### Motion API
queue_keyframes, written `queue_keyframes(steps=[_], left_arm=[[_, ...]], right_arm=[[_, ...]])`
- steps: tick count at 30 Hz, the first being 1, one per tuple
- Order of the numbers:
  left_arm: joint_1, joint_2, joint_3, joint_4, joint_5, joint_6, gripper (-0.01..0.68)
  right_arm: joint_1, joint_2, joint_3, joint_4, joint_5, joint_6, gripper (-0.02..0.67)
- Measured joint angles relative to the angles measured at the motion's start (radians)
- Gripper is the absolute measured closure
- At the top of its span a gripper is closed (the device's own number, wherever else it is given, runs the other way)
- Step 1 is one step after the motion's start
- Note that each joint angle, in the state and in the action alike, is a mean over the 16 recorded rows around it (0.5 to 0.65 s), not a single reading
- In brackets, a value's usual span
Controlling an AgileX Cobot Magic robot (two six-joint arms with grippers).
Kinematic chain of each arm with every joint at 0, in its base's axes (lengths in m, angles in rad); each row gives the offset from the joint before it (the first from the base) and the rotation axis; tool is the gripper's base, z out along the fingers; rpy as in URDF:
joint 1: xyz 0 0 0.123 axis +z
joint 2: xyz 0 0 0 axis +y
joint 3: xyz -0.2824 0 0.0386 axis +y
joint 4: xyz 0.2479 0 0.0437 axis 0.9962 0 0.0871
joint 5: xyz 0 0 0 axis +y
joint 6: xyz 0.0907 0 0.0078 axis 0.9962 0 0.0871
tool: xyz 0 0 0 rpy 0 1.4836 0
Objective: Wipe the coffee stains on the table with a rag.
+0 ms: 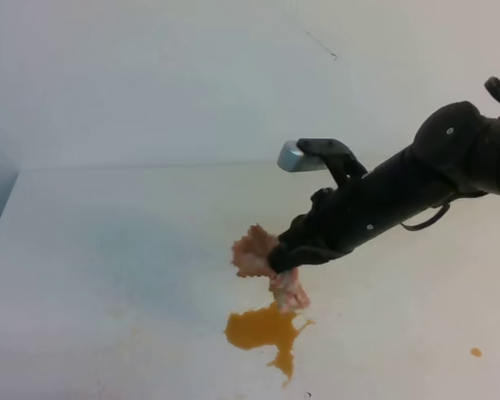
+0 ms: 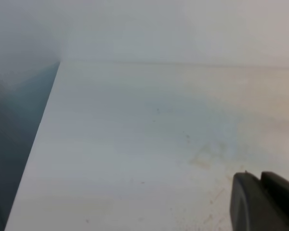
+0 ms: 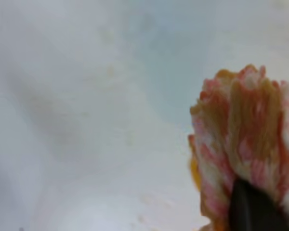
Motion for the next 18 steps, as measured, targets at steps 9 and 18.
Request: queue_keyframes(steps=[9, 18], left_arm=[[0.000, 0.000, 0.000, 0.000, 0.000, 0.000, 0.675], [0.000, -0.002, 0.002, 0.000, 0.003, 0.000, 0.675]], right_arm=[[0.105, 0.036, -0.013, 0.236, 0.028, -0.171, 0.616], [0.184, 0.148, -0.013, 0.256, -0.008, -0.184, 0.617]])
